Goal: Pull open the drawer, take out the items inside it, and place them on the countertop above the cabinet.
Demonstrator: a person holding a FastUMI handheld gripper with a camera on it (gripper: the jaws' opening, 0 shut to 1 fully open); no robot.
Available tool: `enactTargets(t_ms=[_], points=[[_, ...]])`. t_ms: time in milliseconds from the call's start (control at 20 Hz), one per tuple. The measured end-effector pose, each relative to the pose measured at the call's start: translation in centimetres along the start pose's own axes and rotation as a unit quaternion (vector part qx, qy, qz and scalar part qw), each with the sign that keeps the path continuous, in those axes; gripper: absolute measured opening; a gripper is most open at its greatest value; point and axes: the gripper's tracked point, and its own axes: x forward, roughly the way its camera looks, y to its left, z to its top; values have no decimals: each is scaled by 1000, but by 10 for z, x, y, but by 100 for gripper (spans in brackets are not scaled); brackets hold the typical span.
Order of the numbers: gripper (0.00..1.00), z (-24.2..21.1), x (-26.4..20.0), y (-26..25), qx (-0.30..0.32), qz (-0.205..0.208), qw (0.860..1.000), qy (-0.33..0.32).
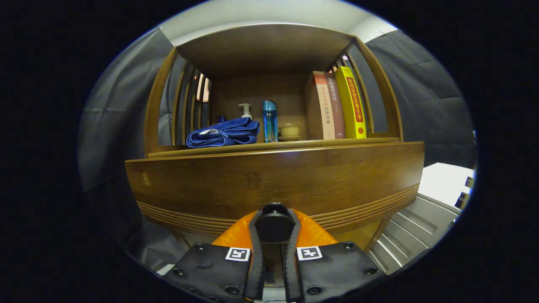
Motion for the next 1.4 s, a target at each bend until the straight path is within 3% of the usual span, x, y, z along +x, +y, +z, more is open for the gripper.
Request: enactTargets(t_ms=[550,1050,1200,1400], points=[[27,8,-78,-1,22,-16,1000,-10],[27,-7,-100,-4,16,-15,999,-24],[49,-4,-101,-2,28,-7,999,-23],[79,41,-124,3,46,12,998,-51]])
